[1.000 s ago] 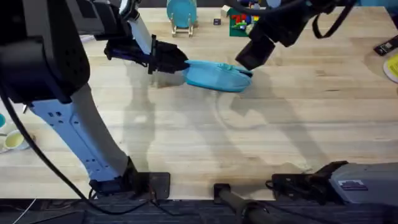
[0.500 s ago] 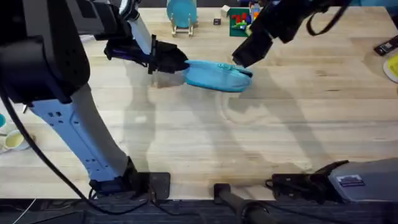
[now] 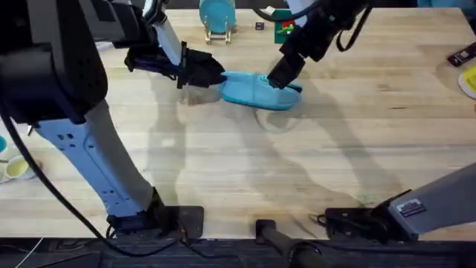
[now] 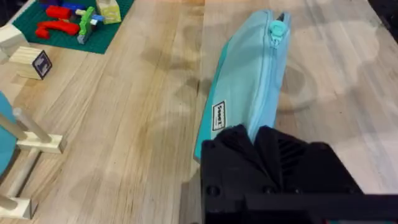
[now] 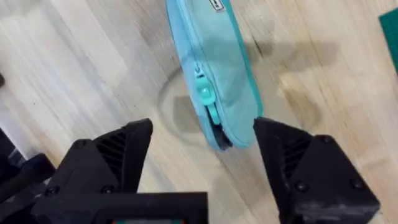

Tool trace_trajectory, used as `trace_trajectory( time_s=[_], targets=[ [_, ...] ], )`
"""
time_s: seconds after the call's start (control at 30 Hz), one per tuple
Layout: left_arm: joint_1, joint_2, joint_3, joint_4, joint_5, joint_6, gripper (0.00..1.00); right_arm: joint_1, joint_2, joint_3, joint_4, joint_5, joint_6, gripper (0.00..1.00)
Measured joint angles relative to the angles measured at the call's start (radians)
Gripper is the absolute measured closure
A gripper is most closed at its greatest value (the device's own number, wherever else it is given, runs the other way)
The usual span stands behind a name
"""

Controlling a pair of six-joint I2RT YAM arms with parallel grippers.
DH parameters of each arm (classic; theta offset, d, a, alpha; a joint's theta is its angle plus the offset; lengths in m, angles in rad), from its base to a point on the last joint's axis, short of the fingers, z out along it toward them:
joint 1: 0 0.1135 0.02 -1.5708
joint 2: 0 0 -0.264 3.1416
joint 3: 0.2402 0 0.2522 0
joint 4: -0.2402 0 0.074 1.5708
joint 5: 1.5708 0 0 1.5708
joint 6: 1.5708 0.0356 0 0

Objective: Unzip the bag, pick up the pens from the table one at a time and place them inside, then zip the bag closed.

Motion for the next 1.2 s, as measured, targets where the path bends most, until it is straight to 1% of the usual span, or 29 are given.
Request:
trace_trajectory(
  time_s=[0.17,0.23,0.3,0.37,0.4,0.7,0.8,0.87,0.93,1.1,1.2],
  targets=[
    [0.000,0.000,0.000,0.000,0.000,0.000,0.960,0.000,0.035,0.000,0.018,-0.026,-0.003,0.057],
    [0.000,0.000,0.000,0.000,0.000,0.000,0.960,0.000,0.044,0.000,0.025,-0.033,-0.005,0.086],
    [0.000,0.000,0.000,0.000,0.000,0.000,0.960,0.000,0.054,0.000,0.027,-0.036,-0.012,0.160],
    [0.000,0.000,0.000,0.000,0.000,0.000,0.960,0.000,0.067,0.000,0.028,-0.039,-0.025,0.264],
    [0.000,0.000,0.000,0.000,0.000,0.000,0.960,0.000,0.074,0.000,0.028,-0.040,-0.027,0.278],
    [0.000,0.000,0.000,0.000,0.000,0.000,0.960,0.000,0.126,0.000,0.045,-0.040,-0.041,0.282],
    [0.000,0.000,0.000,0.000,0.000,0.000,0.960,0.000,0.125,0.000,0.066,-0.041,-0.044,0.336],
    [0.000,0.000,0.000,0.000,0.000,0.000,0.960,0.000,0.126,0.000,0.077,-0.042,-0.047,0.392],
    [0.000,0.000,0.000,0.000,0.000,0.000,0.960,0.000,0.125,0.000,0.080,-0.044,-0.047,0.422],
    [0.000,0.000,0.000,0.000,0.000,0.000,0.960,0.000,0.125,0.000,0.080,-0.047,-0.048,0.440],
    [0.000,0.000,0.000,0.000,0.000,0.000,0.960,0.002,0.125,0.000,0.080,-0.047,-0.048,0.473]
  ],
)
